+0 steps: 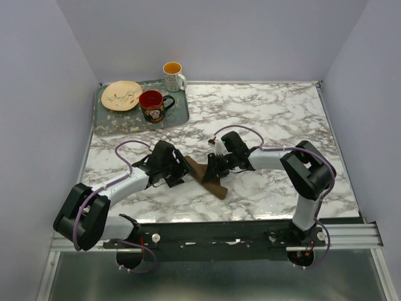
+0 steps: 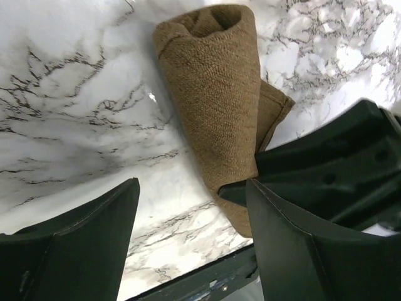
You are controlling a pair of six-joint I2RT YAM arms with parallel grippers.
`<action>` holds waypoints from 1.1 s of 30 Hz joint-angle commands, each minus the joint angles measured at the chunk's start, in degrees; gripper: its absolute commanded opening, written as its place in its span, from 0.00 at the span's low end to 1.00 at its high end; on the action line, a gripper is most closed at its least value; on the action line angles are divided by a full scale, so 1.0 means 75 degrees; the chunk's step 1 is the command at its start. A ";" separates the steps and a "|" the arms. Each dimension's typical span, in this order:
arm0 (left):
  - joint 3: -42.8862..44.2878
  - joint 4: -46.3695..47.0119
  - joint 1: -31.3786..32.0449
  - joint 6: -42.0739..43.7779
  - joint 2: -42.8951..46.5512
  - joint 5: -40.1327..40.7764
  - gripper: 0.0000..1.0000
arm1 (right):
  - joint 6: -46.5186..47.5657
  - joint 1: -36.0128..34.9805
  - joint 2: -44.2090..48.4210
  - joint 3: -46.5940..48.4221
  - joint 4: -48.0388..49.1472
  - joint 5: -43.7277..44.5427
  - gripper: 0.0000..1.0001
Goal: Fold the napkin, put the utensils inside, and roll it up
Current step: Roll the napkin with the utensil
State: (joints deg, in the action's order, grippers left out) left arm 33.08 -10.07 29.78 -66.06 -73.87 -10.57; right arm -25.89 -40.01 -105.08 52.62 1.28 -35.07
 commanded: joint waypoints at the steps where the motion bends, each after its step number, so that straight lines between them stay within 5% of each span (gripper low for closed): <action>1: 0.0101 0.0099 0.0271 0.0008 -0.0217 0.0084 0.78 | -0.0286 0.0388 -0.1046 -0.0231 0.0615 -0.2400 0.13; 10: 0.0417 0.0381 0.0447 -0.0098 -0.1248 0.0096 0.75 | -0.0638 0.0530 -0.1201 -0.0243 0.1002 -0.2929 0.20; 16: 0.0277 0.0463 0.0436 -0.0110 -0.1471 0.0249 0.62 | -0.0206 0.0507 -0.0710 -0.0102 0.0289 -0.2240 0.34; 26: 0.0089 0.0545 0.0436 -0.0133 -0.1343 0.0202 0.51 | 0.0932 -0.0616 0.1037 0.0776 -0.2524 0.1624 0.59; 33: 0.0148 0.0522 0.0436 -0.0145 -0.1319 0.0132 0.51 | 0.0850 -0.2422 0.1190 0.1655 -0.3638 0.5655 0.61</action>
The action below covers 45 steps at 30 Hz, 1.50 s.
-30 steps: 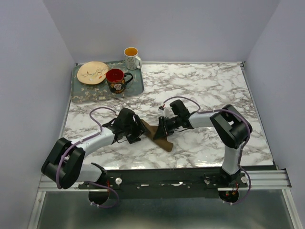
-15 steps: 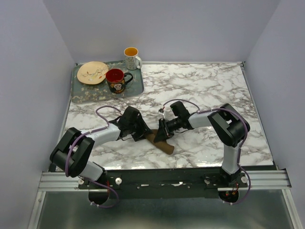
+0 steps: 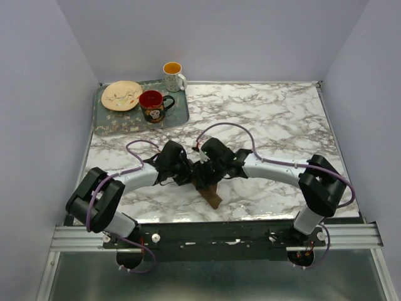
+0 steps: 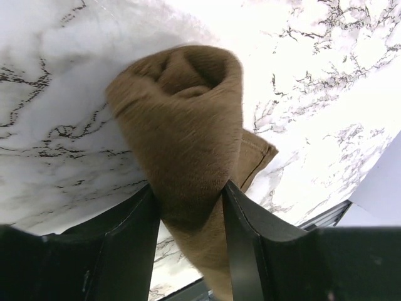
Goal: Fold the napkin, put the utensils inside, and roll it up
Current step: Roll the napkin with the utensil
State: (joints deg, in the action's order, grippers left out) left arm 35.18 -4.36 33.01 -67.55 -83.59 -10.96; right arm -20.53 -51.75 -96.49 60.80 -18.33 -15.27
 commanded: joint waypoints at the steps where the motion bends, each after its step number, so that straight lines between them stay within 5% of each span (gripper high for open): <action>1: -0.0132 -0.0251 0.0016 0.0053 -0.0022 0.0161 0.51 | 0.0148 -0.1067 -0.0025 0.0670 -0.1106 0.3217 0.59; 8: -0.0120 -0.0262 0.0004 0.0065 0.0001 0.0149 0.50 | 0.0207 -0.1292 -0.0308 0.1293 -0.1904 0.4579 0.58; 14: -0.0085 -0.0227 0.0016 0.0042 -0.0057 0.0126 0.49 | 0.0067 -0.1350 -0.0049 0.1234 -0.1577 0.3561 0.60; 18: -0.0097 -0.0251 0.0004 0.0065 -0.0034 0.0114 0.49 | -0.0425 -0.1339 0.0010 0.0976 -0.0816 0.2856 0.47; 25: -0.0144 -0.0181 0.0004 0.0030 -0.0011 0.0079 0.49 | -0.0508 -0.1350 -0.0482 0.0976 -0.0674 0.2563 0.41; 45: -0.0120 -0.0169 0.0016 -0.0076 0.0095 0.0067 0.48 | -0.0660 -0.1456 -0.0917 0.0695 -0.0662 0.2949 0.52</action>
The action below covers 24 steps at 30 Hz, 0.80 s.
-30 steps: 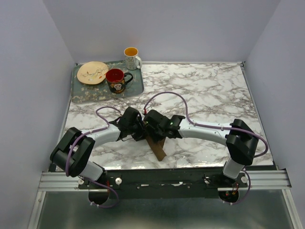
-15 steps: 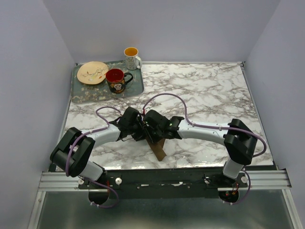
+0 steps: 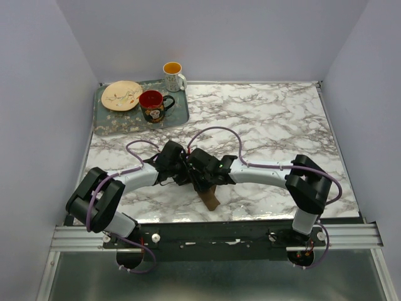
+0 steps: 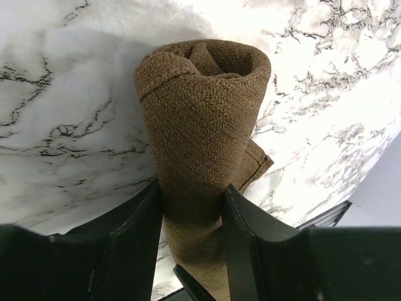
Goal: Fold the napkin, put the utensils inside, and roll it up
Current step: Roll the napkin with the utensil
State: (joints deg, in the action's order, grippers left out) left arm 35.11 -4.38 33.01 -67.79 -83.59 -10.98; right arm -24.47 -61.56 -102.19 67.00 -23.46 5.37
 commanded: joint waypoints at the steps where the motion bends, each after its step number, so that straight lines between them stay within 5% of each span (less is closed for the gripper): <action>1: -0.0135 -0.0177 0.0004 -0.0032 0.0095 0.0070 0.48 | -0.0101 -0.0182 -0.0121 -0.0133 0.0023 0.0210 0.52; 24: -0.0252 0.0092 0.0004 -0.0477 0.0072 -0.0235 0.48 | 0.0005 -0.0593 -0.0847 0.0160 -0.0328 0.1745 0.59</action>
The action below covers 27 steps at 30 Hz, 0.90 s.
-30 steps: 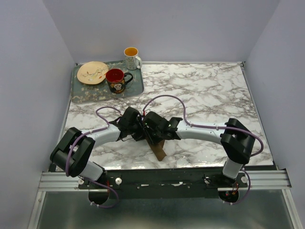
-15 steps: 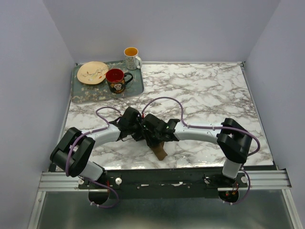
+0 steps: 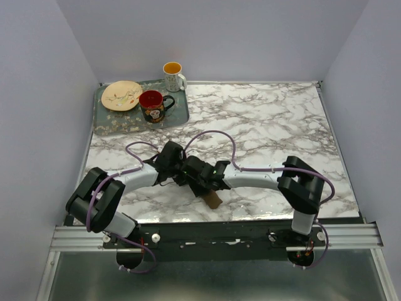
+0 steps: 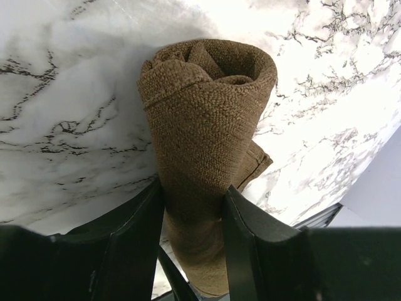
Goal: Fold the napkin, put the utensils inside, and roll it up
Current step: Roll the napkin with the utensil
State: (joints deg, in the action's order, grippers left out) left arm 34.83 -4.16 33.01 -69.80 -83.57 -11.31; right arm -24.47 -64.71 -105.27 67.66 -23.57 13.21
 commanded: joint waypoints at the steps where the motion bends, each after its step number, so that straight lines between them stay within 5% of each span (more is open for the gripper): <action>1: -0.0214 0.0086 0.0004 -0.0221 0.0057 -0.0203 0.48 | 0.0005 -0.0196 -0.0541 0.0073 -0.0314 0.0827 0.57; 9: -0.0238 -0.0171 0.0004 0.0013 0.0419 0.0019 0.63 | -0.0124 -0.0162 -0.0378 -0.0091 -0.0302 0.0981 0.20; 12: -0.0156 -0.0499 -0.0042 0.0271 0.0735 0.0218 0.70 | -0.0148 0.0037 -0.0063 -0.0348 0.0012 0.0385 0.14; 27: 0.0032 -0.1426 -0.0476 0.0893 0.1663 0.0255 0.79 | -0.0417 0.2427 0.0572 -0.2927 0.3737 -0.5532 0.14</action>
State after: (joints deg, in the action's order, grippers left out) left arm 33.91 -12.73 29.67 -64.84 -71.42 -8.88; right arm -27.07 -50.11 -98.08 51.33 -2.37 -14.13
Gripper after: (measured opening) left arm 0.783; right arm 0.184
